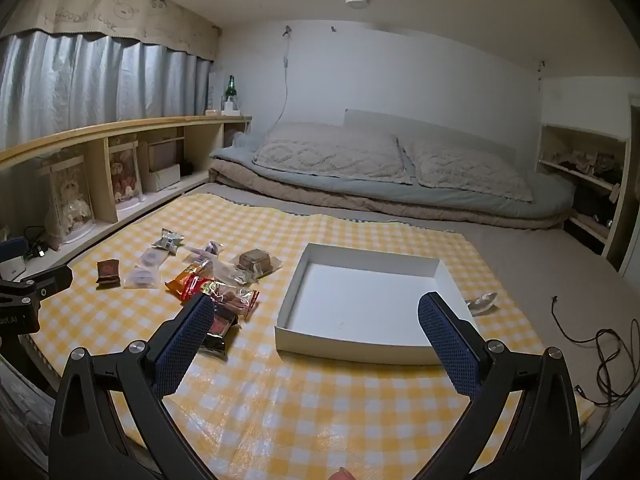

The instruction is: Organize snacks

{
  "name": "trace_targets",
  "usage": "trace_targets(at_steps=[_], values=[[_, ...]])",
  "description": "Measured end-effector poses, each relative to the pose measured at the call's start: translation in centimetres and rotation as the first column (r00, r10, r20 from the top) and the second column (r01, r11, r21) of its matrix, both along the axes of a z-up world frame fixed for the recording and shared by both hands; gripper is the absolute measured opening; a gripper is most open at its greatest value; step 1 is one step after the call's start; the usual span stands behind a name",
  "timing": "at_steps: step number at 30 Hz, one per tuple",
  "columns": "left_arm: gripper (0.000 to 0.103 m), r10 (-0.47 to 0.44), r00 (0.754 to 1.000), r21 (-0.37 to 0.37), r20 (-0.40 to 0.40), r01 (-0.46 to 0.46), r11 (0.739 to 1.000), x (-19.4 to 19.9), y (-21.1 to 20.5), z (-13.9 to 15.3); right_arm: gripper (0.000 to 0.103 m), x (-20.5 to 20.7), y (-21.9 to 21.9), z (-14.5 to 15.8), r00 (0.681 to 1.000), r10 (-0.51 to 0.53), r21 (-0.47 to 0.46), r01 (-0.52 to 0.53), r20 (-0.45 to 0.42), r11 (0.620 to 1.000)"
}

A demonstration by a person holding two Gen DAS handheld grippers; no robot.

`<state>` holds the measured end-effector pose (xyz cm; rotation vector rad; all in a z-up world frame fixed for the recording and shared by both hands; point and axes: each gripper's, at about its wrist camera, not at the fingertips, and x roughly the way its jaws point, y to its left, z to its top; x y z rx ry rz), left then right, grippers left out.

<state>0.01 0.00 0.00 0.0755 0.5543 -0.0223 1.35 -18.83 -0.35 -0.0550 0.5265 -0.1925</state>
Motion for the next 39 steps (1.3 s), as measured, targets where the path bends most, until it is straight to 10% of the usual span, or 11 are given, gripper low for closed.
trace_targets(at_steps=[39], values=[[0.103, -0.005, 1.000, -0.004, 0.003, 0.005, 1.000, 0.28, -0.14, -0.16, 0.103, 0.02, 0.27, -0.05, 1.000, 0.001, -0.006, -0.001, -0.002, 1.000]])
